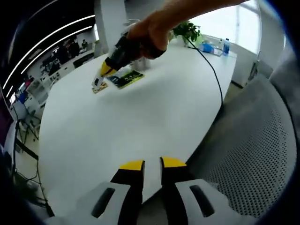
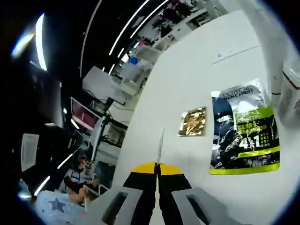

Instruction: Arrange the skincare products in the storage area until every visible bottle or jar stands upright without overlapping.

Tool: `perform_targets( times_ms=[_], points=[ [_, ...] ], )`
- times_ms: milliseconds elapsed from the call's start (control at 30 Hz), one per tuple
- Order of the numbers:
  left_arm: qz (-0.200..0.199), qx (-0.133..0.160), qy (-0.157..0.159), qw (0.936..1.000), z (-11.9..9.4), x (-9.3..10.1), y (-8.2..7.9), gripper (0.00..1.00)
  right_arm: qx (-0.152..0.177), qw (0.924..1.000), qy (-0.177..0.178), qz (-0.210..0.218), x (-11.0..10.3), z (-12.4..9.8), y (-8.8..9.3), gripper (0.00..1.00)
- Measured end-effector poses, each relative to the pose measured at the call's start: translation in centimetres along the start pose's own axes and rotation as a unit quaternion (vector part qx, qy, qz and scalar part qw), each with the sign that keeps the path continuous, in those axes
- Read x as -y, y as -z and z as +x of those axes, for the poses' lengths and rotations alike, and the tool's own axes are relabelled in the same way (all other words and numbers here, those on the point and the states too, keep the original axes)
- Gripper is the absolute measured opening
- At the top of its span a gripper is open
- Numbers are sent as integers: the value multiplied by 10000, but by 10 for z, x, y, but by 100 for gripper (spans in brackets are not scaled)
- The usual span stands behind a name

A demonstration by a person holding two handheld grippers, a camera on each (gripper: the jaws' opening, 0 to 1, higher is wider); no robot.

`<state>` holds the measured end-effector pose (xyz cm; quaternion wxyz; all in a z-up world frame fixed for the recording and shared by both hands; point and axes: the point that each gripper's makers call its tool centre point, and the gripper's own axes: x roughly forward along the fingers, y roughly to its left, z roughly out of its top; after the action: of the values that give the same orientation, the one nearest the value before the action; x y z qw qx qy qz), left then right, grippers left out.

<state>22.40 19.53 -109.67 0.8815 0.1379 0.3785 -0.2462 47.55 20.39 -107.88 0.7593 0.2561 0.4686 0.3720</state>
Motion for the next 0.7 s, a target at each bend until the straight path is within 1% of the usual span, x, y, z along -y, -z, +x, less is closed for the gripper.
perform_targets(
  times_ms=[67, 167, 233, 333, 400, 467, 500, 567, 667, 700],
  points=[
    [-26, -74, -30, 10000, -1, -3, 3, 10, -47, 10000, 23, 6, 4, 4, 2, 0],
    [-21, -65, -7, 10000, 0, -1, 3, 10, -88, 9999, 122, 5, 13, 9, 2, 0],
    [6, -119, 10, 9999, 1, -1, 5, 10, -34, 9998, 111, 143, 15, 12, 0, 0],
    [-50, -165, 34, 9998, 3, -1, 8, 9, -35, 9997, 77, 208, 17, 16, -1, 0],
    [-111, -233, 53, 9997, 4, -1, 11, 10, -77, 9995, 135, 262, 22, 20, 2, 0],
    [-95, -256, 60, 9996, 3, -1, 12, 11, -116, 9982, 226, 534, 30, 21, 6, 0],
    [-91, -252, 61, 9996, 3, 0, 12, 10, -111, 9978, 292, 578, 33, 21, 7, 0],
    [-138, -300, 66, 9994, 3, -2, 16, 9, -56, 9978, 265, 607, 35, 22, 7, 0],
    [-116, -310, 63, 9994, 3, -1, 16, 9, -93, 9974, 399, 588, 39, 22, 9, 0],
    [-102, -300, 60, 9995, 2, -1, 16, 8, -117, 9969, 498, 603, 42, 21, 10, 0]
  ],
)
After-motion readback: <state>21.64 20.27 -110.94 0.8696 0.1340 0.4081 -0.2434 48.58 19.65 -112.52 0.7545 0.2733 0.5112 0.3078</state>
